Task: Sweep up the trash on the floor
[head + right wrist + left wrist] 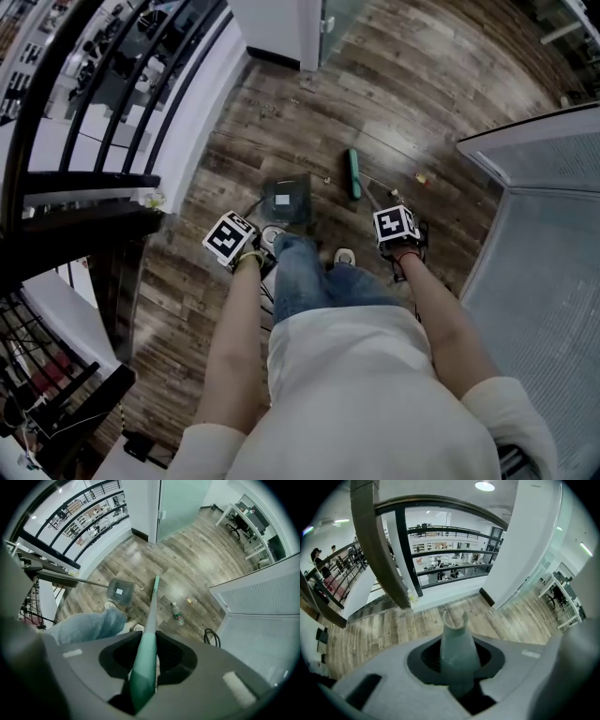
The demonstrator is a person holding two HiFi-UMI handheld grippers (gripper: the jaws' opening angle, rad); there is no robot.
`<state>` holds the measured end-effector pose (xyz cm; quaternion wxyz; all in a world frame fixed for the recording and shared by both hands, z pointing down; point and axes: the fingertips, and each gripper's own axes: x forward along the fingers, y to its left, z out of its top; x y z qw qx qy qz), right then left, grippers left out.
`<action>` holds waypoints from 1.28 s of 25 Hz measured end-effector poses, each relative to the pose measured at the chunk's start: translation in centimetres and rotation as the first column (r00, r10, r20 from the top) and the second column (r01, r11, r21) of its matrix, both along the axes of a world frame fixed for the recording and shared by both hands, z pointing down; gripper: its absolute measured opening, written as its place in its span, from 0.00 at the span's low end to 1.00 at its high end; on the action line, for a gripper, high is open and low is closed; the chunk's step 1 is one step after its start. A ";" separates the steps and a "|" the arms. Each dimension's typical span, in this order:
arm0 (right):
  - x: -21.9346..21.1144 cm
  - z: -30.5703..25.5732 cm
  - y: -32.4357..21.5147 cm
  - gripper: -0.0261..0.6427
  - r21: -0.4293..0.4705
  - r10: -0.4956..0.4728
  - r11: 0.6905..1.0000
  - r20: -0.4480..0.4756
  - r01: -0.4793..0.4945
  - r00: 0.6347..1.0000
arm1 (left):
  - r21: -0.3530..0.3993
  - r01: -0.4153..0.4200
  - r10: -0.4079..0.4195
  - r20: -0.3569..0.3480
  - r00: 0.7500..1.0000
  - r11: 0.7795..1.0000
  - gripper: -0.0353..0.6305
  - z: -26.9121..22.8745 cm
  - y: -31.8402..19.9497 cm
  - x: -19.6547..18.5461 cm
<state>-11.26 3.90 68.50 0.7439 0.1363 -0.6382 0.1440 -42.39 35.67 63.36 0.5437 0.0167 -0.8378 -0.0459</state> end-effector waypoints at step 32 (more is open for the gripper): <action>-2.0 -0.4 5.2 0.19 -0.054 -0.104 0.993 -0.021 0.103 0.994 | 0.013 0.023 -0.022 -0.032 0.999 1.000 0.22 0.2 -2.3 -4.2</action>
